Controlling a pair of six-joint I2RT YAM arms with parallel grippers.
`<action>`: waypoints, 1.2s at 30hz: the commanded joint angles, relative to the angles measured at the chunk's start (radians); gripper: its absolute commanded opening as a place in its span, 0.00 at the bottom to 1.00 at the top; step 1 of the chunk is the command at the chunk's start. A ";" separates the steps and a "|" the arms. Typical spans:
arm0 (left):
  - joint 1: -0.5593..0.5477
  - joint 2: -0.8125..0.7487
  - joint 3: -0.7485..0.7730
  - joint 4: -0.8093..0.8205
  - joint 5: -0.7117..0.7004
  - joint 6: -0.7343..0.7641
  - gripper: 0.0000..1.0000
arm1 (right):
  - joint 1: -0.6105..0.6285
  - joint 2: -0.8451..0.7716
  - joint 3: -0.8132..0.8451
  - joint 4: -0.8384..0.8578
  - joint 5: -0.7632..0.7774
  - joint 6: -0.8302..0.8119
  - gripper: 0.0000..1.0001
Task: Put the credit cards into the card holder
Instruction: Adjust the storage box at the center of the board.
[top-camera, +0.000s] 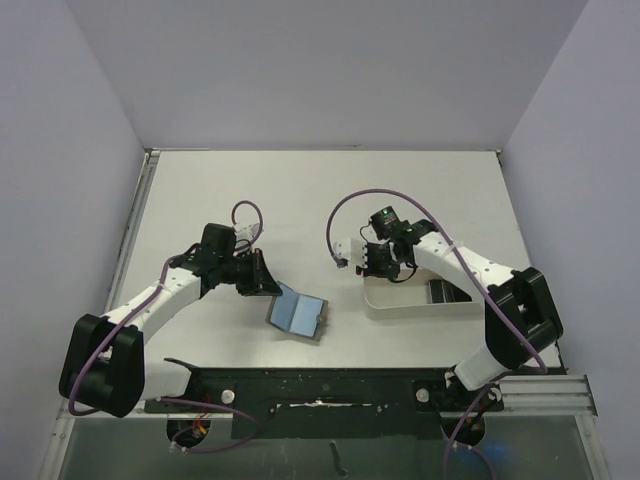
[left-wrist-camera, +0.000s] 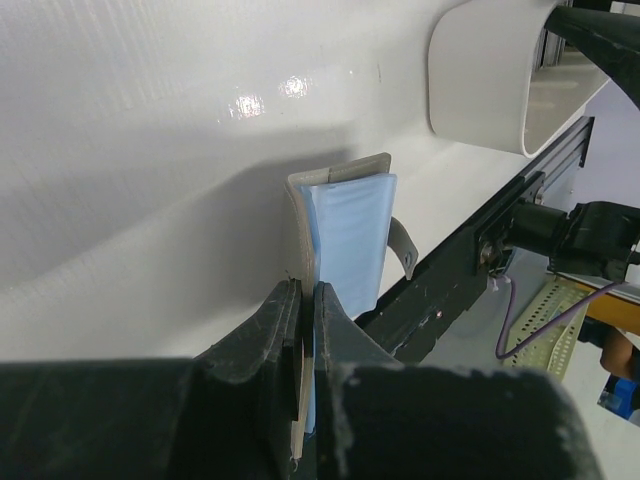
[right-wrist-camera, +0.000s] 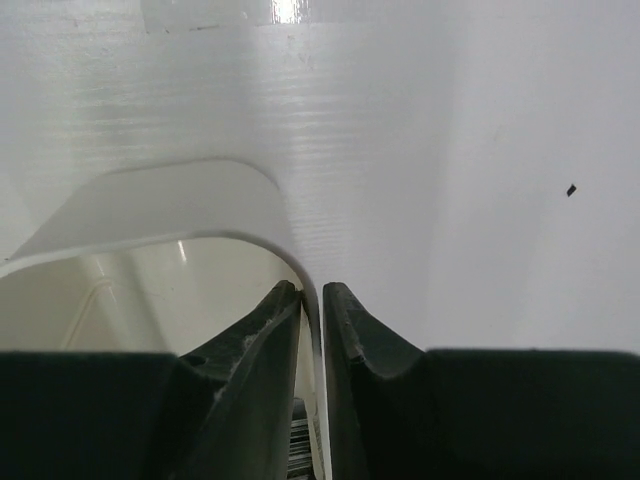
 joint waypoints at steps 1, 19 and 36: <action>-0.002 -0.029 0.011 0.010 0.007 0.018 0.00 | 0.036 0.046 0.058 0.045 -0.032 -0.054 0.17; 0.000 -0.029 0.018 -0.003 -0.017 0.020 0.00 | 0.099 0.135 0.124 0.058 -0.067 -0.190 0.15; -0.002 -0.005 0.018 0.008 0.012 0.016 0.00 | 0.101 -0.209 -0.054 0.521 0.078 0.741 0.55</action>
